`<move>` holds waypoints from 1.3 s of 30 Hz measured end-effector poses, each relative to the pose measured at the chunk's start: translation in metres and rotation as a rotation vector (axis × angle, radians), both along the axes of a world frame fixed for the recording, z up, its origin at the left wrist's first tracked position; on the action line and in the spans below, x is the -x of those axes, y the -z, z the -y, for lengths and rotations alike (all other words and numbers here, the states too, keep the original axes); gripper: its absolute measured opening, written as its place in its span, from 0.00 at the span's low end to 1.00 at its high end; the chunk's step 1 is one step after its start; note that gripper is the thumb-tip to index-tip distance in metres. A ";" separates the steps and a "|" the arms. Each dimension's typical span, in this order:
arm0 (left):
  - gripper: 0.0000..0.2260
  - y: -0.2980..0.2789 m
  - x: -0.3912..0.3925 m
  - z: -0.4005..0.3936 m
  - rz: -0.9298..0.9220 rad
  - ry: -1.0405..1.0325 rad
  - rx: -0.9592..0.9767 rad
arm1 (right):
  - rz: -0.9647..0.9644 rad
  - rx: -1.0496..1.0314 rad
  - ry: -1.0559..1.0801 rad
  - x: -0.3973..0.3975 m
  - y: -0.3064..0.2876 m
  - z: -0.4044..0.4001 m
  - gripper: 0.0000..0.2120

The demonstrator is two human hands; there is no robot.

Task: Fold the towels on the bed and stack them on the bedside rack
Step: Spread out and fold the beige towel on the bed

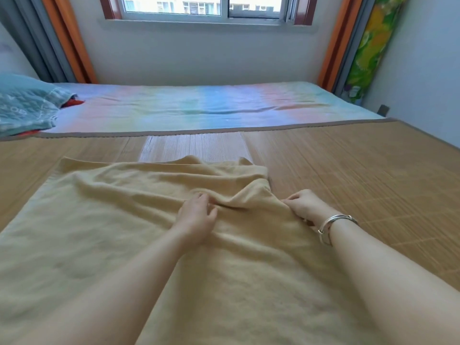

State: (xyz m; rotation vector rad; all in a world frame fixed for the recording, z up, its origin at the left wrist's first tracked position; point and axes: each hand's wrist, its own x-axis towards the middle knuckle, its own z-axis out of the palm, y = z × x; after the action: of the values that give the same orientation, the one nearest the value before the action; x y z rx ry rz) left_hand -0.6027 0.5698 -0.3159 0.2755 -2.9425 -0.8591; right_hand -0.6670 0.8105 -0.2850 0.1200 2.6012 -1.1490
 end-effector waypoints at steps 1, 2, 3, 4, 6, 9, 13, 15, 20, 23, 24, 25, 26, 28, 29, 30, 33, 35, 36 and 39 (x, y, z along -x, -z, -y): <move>0.21 0.008 0.005 0.000 0.026 -0.017 0.025 | 0.090 0.000 -0.018 0.008 0.001 0.003 0.24; 0.26 0.017 0.003 -0.001 0.068 -0.027 0.082 | 0.143 -0.027 -0.057 0.013 0.000 0.007 0.29; 0.28 0.026 0.000 -0.003 0.094 -0.028 0.163 | 0.160 -0.062 -0.110 0.018 0.003 0.012 0.30; 0.29 0.034 -0.005 -0.006 0.096 -0.028 0.236 | 0.147 -0.089 -0.167 0.021 0.005 0.019 0.25; 0.28 0.043 -0.009 -0.009 0.069 -0.043 0.290 | 0.023 -0.124 -0.225 0.026 0.012 0.030 0.18; 0.29 0.037 -0.004 -0.011 0.114 -0.072 0.284 | -0.269 -0.279 -0.055 0.042 0.016 0.027 0.20; 0.30 0.022 0.008 -0.015 0.191 -0.067 0.224 | -0.419 -0.434 0.225 0.069 0.012 -0.003 0.15; 0.30 0.016 0.016 -0.018 0.224 -0.086 0.244 | -0.412 -0.495 0.212 0.067 0.015 -0.002 0.15; 0.23 0.001 0.041 -0.021 0.154 -0.135 0.317 | -0.411 -0.283 0.036 0.072 0.032 0.003 0.07; 0.16 -0.005 0.068 -0.019 -0.012 -0.090 0.285 | -0.199 -0.040 0.046 0.080 0.033 0.003 0.15; 0.15 -0.009 0.079 -0.019 -0.061 -0.062 0.216 | -0.156 -0.027 0.019 0.082 0.035 0.003 0.17; 0.14 -0.014 0.091 -0.022 -0.096 -0.029 0.127 | -0.142 -0.066 -0.018 0.083 0.036 0.003 0.18; 0.14 -0.020 0.102 -0.027 -0.112 -0.001 0.030 | -0.148 -0.116 -0.054 0.084 0.038 0.004 0.18; 0.15 -0.029 0.124 -0.041 -0.089 0.028 -0.116 | -0.178 -0.148 -0.095 0.088 0.041 0.004 0.15; 0.15 -0.030 0.133 -0.049 -0.062 0.027 -0.185 | -0.195 -0.123 -0.118 0.089 0.040 0.005 0.12; 0.15 -0.029 0.140 -0.056 -0.033 0.030 -0.259 | -0.224 -0.088 -0.143 0.089 0.042 0.005 0.09; 0.10 -0.021 0.160 -0.079 0.035 0.054 -0.352 | -0.327 0.057 -0.129 0.083 0.047 0.001 0.02; 0.08 -0.022 0.172 -0.086 0.047 0.030 -0.297 | -0.330 0.127 -0.092 0.079 0.046 -0.007 0.04; 0.06 -0.025 0.176 -0.086 0.061 0.019 -0.273 | -0.326 0.111 -0.092 0.077 0.043 -0.010 0.07; 0.03 -0.035 0.186 -0.086 0.073 0.023 -0.144 | -0.321 -0.035 -0.124 0.077 0.038 -0.015 0.09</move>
State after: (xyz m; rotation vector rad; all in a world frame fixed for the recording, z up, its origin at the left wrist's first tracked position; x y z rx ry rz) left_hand -0.7891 0.6554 -0.2810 0.2877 -2.9602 -1.0887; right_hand -0.7439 0.8256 -0.3231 -0.2352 2.8563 -1.1607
